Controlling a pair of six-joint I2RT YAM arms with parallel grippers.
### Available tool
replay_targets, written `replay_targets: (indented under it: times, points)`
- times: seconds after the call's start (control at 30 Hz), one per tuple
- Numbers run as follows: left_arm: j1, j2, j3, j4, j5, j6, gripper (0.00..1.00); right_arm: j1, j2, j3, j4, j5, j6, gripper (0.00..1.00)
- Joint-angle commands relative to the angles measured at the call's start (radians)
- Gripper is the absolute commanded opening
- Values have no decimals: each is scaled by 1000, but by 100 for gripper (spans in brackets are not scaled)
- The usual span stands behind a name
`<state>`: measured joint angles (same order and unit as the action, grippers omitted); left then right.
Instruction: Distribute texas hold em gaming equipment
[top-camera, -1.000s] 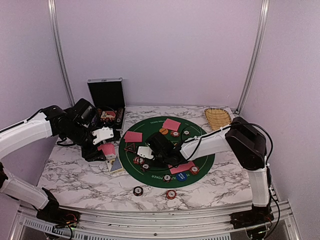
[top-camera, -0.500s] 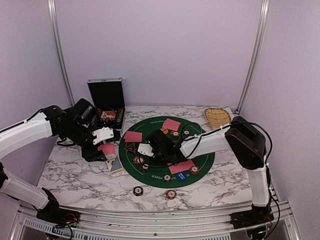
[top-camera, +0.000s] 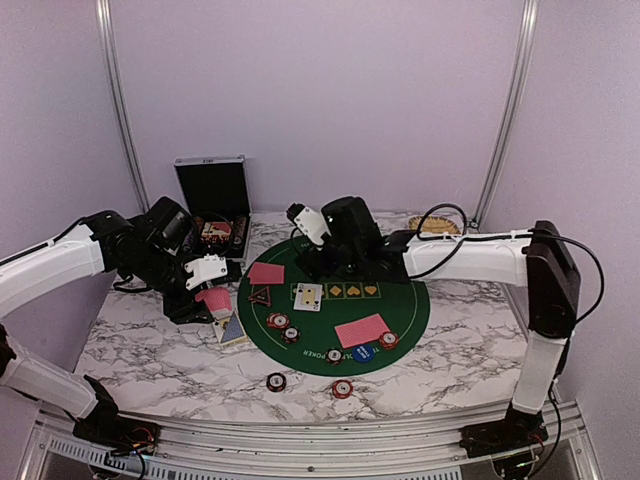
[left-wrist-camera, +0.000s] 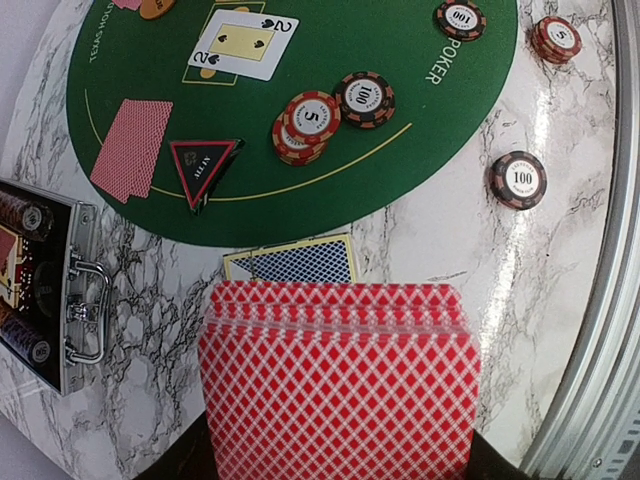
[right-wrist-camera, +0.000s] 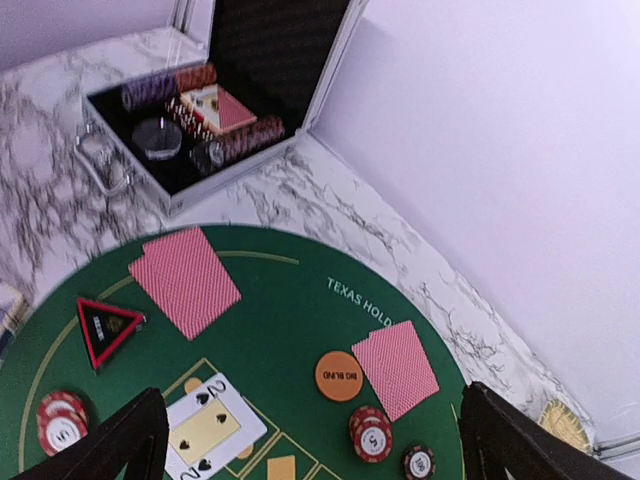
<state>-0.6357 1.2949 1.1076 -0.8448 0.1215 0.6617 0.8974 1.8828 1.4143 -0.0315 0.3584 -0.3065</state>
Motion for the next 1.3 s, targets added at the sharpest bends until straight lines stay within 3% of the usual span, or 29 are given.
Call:
replay_targets:
  times: [0.0,0.1,0.23,0.4,0.7,0.93,1.27]
  points:
    - [5,-25,33,-21,27,4,0,-99,-4,140,-87,-242,298,99]
    - [5,-31,31,-20,31,7,0,-200,51,224,-190,-567,412,99]
    - [5,-34,29,-20,37,11,0,-217,-17,98,-73,-549,476,99]
    - [5,-27,39,-21,40,15,0,-219,45,197,-222,-704,628,99]
    - [4,0,59,-20,37,13,0,-136,44,76,-56,-897,899,99]
    - [5,20,76,-21,40,12,0,-51,105,84,91,-1014,1059,99]
    - [4,23,78,-20,37,15,0,-6,179,115,211,-1098,1160,99]
